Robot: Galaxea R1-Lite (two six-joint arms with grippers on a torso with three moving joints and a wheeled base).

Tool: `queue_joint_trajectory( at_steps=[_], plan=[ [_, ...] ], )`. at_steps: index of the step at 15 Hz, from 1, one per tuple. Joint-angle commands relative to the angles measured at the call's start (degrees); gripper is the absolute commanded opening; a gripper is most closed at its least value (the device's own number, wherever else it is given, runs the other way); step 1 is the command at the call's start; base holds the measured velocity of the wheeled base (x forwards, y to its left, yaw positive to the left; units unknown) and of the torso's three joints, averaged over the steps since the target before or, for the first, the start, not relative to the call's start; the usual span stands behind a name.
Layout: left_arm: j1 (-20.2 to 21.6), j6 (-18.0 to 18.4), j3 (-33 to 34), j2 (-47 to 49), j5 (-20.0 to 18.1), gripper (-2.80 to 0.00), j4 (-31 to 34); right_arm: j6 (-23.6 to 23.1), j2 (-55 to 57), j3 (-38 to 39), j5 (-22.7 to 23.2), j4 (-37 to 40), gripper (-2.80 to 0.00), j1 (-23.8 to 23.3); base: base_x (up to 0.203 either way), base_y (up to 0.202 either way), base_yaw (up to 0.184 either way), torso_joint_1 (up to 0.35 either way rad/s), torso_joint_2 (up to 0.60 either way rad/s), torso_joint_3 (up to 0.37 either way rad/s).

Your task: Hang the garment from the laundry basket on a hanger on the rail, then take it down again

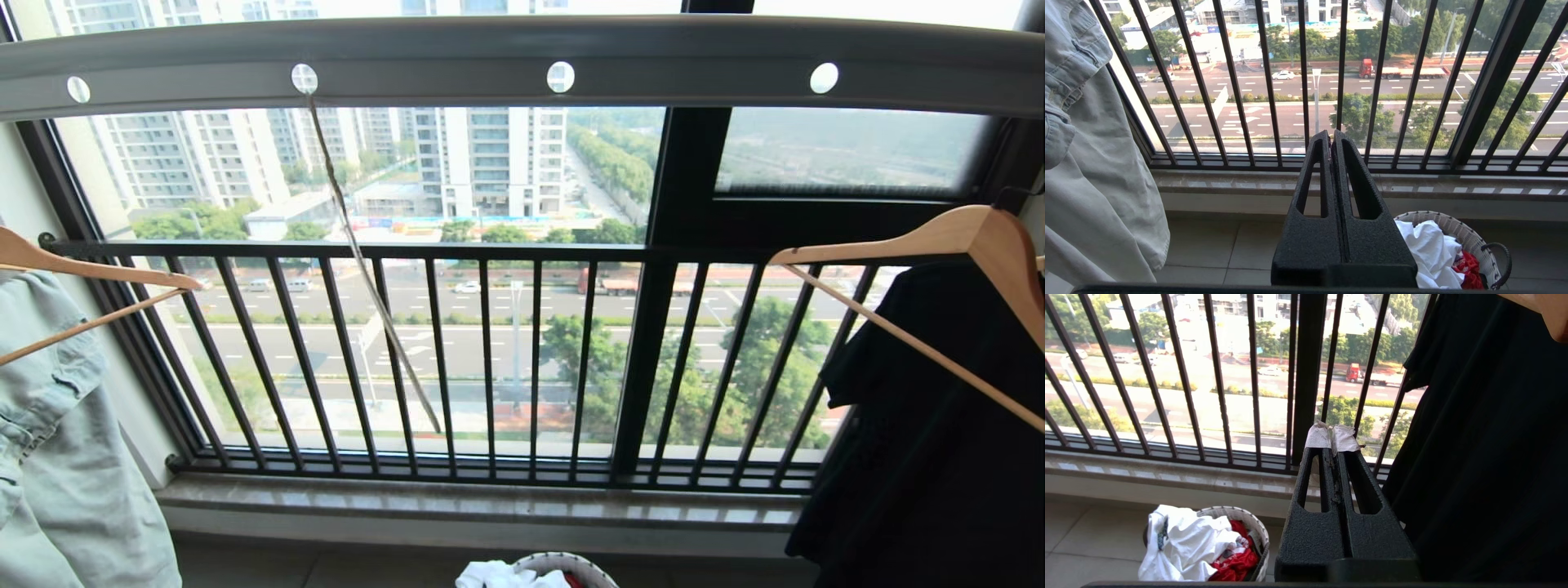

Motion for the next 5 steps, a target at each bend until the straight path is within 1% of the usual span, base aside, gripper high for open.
queue_joint_trajectory(
  at_steps=[1, 5],
  plan=[
    [0.0, 0.0, 0.0, 0.0, 0.0, -2.80, 0.0, 0.0, 0.1, 0.0, 0.1, 0.0, -2.80, 0.0, 0.000, 0.000, 0.000, 0.000, 0.00, 0.000],
    [0.0, 0.0, 0.0, 0.0, 0.0, -2.80, 0.0, 0.0, 0.1, 0.0, 0.0, 0.0, -2.80, 0.0, 0.000, 0.000, 0.000, 0.000, 0.00, 0.000]
  ],
)
